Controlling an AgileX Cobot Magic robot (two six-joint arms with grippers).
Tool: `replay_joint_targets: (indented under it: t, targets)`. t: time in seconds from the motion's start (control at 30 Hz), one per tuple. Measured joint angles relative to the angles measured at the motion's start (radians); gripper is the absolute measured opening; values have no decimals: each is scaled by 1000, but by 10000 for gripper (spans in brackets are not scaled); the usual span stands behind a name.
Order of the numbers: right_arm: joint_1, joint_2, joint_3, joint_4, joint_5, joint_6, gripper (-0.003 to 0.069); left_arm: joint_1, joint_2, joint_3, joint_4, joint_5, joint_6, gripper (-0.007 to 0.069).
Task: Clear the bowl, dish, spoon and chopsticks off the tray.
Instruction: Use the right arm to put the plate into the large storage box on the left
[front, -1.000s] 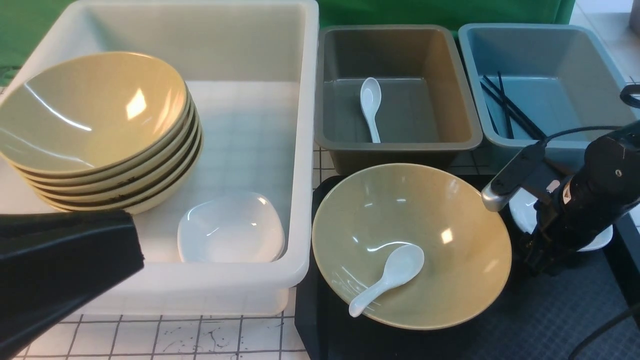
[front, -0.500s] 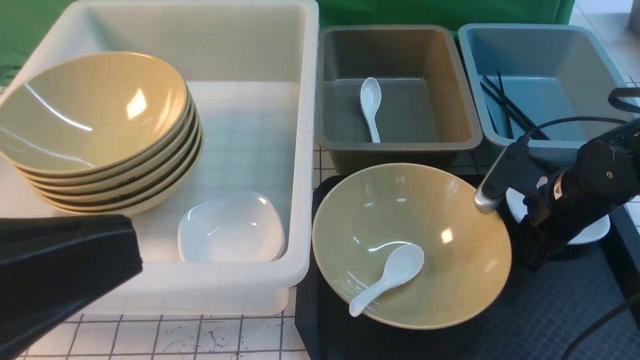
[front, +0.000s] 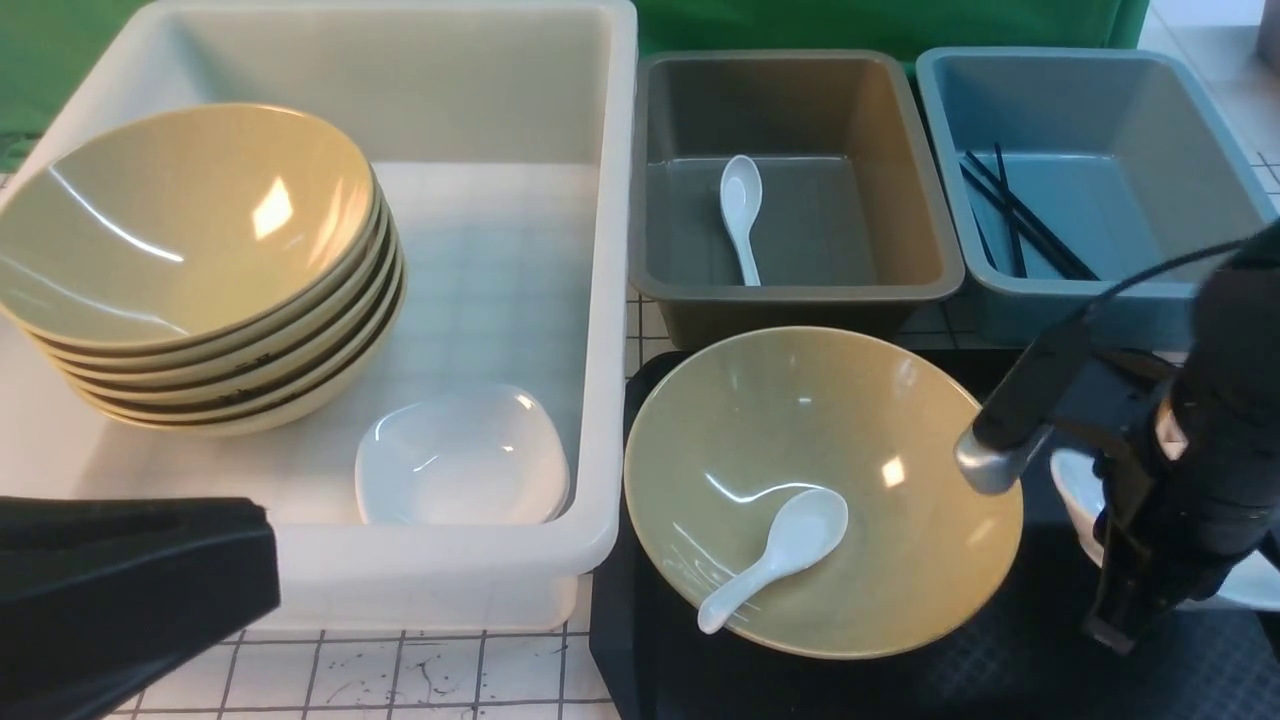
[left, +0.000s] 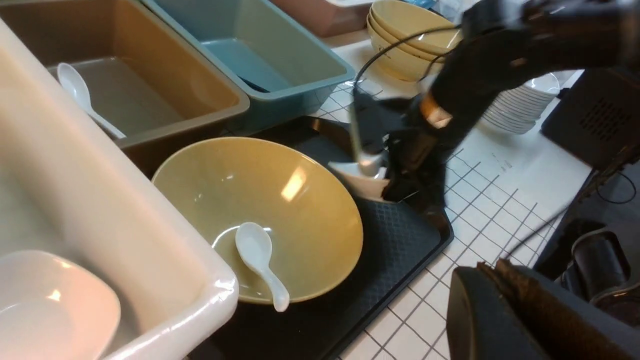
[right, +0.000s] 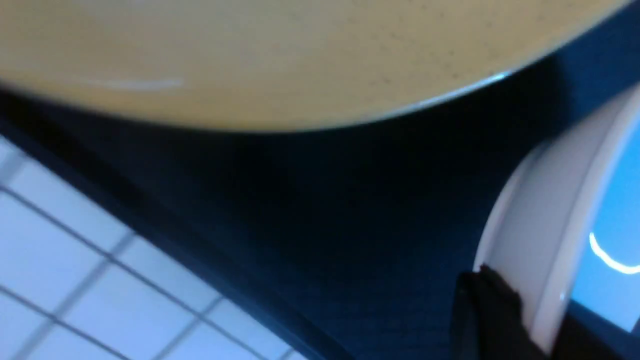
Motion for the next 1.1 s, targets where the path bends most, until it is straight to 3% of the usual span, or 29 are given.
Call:
replay_joint_targets:
  t: [0.13,0.23,0.5,0.77,1.1]
  targets:
    - [134,-83,-134,5,13,49,51,0,0,0,43,0,-17,-1]
    - [252,-73,-291,6,18,4,51,0,-2,0,106,0,-71,-1]
    - [473,195,-734,15,29,-390,51,0,-41,-51,468,42,-401,-1]
    - [485,597,-1135,13,188,-614,51,0,-51,-58,545,121,-472,-1]
    - [418,800,-1281,90,203,-664,51,0,-51,-58,545,124,-474,-1]
